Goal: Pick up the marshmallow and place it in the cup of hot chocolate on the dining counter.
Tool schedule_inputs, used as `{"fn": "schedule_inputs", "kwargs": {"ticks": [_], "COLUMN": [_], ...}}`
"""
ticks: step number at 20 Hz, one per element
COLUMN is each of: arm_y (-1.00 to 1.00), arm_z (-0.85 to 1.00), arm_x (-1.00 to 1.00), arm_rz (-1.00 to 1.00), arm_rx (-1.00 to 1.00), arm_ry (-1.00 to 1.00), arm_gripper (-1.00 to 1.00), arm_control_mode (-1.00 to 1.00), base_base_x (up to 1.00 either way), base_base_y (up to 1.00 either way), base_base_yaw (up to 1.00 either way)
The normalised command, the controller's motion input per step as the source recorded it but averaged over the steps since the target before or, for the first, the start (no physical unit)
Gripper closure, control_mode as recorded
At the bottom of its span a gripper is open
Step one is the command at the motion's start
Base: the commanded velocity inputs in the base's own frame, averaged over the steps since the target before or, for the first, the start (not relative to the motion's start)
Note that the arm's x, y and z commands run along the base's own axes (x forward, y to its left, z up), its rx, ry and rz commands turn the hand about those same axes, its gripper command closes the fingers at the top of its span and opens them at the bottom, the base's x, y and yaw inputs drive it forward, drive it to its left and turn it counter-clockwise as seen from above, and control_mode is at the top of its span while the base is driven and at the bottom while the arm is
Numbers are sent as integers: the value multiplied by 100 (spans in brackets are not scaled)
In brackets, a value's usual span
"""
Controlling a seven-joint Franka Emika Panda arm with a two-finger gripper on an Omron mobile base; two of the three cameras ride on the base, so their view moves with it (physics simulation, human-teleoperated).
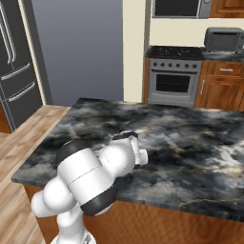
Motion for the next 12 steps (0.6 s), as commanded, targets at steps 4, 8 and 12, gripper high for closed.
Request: {"fn": "schedule_inputs", "kwargs": {"ticks": [4,8,12], "arm_y": [-14,-28,-11], "arm_z": [-25,-17,-8], "arm_x": [6,6,-3], "arm_rz": [1,0,0], "arm_rx": [0,0,0], "arm_ry": [9,6,0], "arm_gripper": [100,100,-100], "arm_control_mode": [-100,-100,-100], "base_base_x": [0,0,0], "base_base_y": [0,0,0], "base_base_yaw": [0,0,0]}}
